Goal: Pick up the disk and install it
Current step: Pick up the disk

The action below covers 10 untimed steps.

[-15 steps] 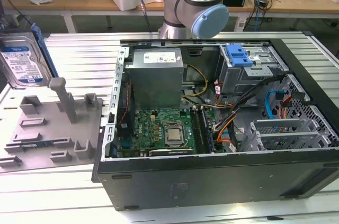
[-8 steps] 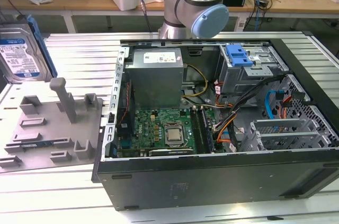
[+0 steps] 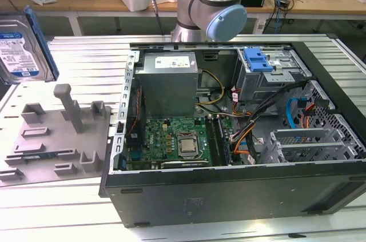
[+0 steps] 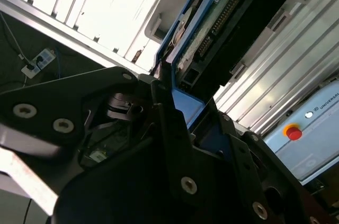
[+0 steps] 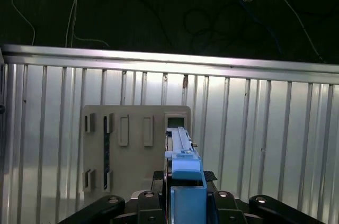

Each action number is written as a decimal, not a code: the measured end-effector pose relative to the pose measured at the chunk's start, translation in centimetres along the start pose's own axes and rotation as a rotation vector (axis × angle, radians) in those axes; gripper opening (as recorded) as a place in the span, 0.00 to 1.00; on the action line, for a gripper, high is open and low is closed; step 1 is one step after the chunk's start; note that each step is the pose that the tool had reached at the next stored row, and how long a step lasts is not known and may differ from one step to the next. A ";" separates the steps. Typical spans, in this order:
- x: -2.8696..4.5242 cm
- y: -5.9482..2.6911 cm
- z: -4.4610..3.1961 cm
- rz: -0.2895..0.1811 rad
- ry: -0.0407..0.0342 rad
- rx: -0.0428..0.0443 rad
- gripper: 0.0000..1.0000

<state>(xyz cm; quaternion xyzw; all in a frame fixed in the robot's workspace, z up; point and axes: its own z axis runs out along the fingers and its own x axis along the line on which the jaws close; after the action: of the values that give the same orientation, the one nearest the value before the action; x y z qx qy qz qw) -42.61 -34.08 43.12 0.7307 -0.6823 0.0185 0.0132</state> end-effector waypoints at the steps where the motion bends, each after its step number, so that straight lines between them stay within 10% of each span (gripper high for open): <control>1: 0.01 -0.01 -0.63 0.000 0.0000 0.0001 0.37; 10: 0.17 -0.58 -4.53 0.000 -0.0001 0.0001 0.37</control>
<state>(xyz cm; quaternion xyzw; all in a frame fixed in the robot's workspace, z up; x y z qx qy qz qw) -42.06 -34.01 47.66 0.7308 -0.6823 0.0185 0.0132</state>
